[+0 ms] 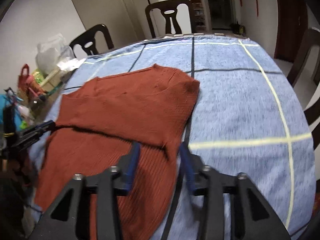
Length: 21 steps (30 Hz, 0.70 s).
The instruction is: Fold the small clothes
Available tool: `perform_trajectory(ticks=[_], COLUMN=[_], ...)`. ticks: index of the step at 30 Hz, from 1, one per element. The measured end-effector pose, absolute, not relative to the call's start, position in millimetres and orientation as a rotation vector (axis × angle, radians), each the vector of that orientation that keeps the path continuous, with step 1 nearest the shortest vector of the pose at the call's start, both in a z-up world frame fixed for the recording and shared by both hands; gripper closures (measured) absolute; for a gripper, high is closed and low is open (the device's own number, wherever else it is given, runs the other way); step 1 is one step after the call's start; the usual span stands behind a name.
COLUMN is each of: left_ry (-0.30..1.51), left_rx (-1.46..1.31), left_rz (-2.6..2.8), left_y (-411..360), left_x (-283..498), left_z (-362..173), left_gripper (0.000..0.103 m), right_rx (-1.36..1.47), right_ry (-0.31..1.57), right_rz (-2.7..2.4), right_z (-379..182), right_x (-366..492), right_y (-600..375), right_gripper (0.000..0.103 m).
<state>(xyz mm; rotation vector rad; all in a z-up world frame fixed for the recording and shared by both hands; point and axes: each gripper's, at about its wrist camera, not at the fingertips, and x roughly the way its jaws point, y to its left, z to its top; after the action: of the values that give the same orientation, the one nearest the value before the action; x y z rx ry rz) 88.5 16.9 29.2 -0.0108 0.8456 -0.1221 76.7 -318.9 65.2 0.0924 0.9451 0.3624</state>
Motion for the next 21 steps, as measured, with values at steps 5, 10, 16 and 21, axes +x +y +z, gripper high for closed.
perform_trajectory(ticks=[5, 10, 16, 21], left_ry=[0.866, 0.891, 0.91, 0.913], left_rx=[-0.066, -0.148, -0.214, -0.281], left_rz=[-0.156, -0.199, -0.279, -0.314], left_y=[29, 35, 25, 21], left_x=[58, 19, -23, -43], left_z=[28, 19, 9, 8], left_gripper=[0.075, 0.07, 0.065, 0.064], right_rx=[0.149, 0.24, 0.327, 0.362], right_ry=[0.977, 1.002, 1.018, 1.047], right_rz=[0.394, 0.42, 0.499, 0.556], right_z=[56, 42, 37, 34], right_x=[40, 3, -34, -49], right_y=[-330, -342, -338, -327], right_gripper=[0.058, 0.058, 0.058, 0.058])
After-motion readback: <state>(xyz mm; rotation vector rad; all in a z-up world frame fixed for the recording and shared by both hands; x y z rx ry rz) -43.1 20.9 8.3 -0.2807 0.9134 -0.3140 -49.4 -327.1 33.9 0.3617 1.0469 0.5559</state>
